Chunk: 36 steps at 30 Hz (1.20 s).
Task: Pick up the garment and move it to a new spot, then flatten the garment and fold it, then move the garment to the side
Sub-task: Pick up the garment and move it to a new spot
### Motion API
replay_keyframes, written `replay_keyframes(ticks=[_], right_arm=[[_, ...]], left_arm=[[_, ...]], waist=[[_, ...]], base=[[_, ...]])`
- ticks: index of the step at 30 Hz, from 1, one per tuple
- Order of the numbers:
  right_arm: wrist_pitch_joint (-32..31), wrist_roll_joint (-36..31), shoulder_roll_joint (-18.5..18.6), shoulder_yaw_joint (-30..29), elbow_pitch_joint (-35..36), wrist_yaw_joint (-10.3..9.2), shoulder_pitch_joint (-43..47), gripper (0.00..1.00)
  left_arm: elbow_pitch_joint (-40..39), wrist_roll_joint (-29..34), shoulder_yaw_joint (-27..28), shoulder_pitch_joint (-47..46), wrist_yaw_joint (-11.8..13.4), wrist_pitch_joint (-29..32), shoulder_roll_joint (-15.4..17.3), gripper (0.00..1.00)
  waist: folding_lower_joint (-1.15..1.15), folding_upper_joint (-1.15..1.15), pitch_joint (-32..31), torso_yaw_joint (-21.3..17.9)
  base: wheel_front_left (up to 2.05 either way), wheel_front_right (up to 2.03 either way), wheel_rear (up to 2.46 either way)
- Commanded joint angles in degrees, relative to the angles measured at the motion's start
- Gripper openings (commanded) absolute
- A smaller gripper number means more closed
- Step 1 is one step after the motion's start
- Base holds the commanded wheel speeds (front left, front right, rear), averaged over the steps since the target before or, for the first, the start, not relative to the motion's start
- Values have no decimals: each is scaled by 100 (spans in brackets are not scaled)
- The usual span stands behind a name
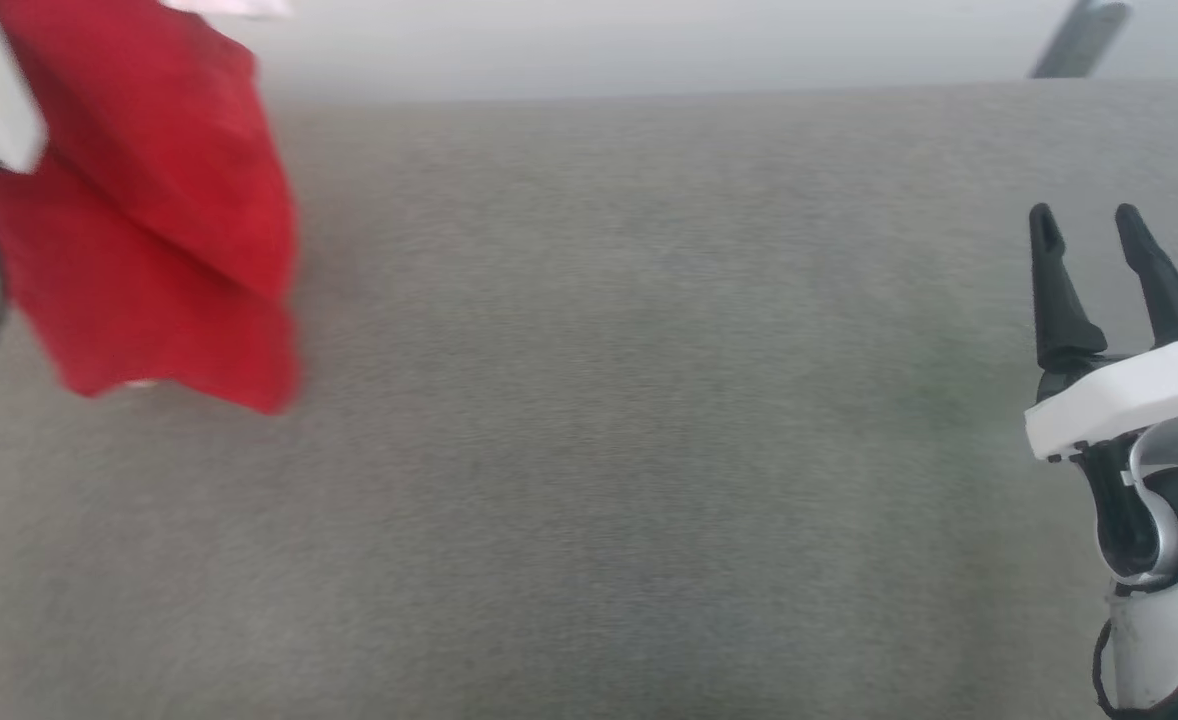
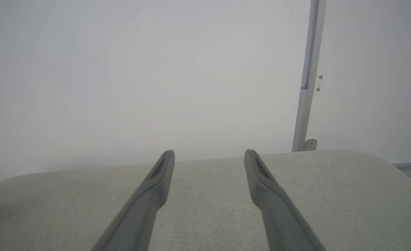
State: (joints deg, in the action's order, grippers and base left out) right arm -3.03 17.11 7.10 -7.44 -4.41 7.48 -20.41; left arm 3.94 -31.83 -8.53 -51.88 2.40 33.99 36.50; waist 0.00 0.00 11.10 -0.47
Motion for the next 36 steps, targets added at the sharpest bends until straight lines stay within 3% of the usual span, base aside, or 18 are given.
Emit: replay_keyframes(ticks=[1,8,14,24,36], right_arm=[[42,-21,-39,-30,-1,2,15,100],[166,21,-98,-181,-129,2,-6,100],[286,67,-178,-173,-322,2,33,100],[481,160,-319,106,-647,2,-55,100],[639,243,-365,362,-968,2,-287,100]], left_arm=[[-247,6,-62,94,72,112,-61,0],[-1163,114,-655,325,286,712,-388,0],[-1137,124,-1288,601,291,974,-799,0],[-164,171,-2189,1187,90,875,-1366,0],[1359,259,-2713,1240,-248,570,-1748,0]], waist=[[0,0,9,-259],[0,0,50,-894],[0,0,157,-1323],[0,0,381,-1715],[0,0,613,-1764]], base=[[0,0,0],[0,0,0],[0,0,0],[0,0,0],[0,0,0]])
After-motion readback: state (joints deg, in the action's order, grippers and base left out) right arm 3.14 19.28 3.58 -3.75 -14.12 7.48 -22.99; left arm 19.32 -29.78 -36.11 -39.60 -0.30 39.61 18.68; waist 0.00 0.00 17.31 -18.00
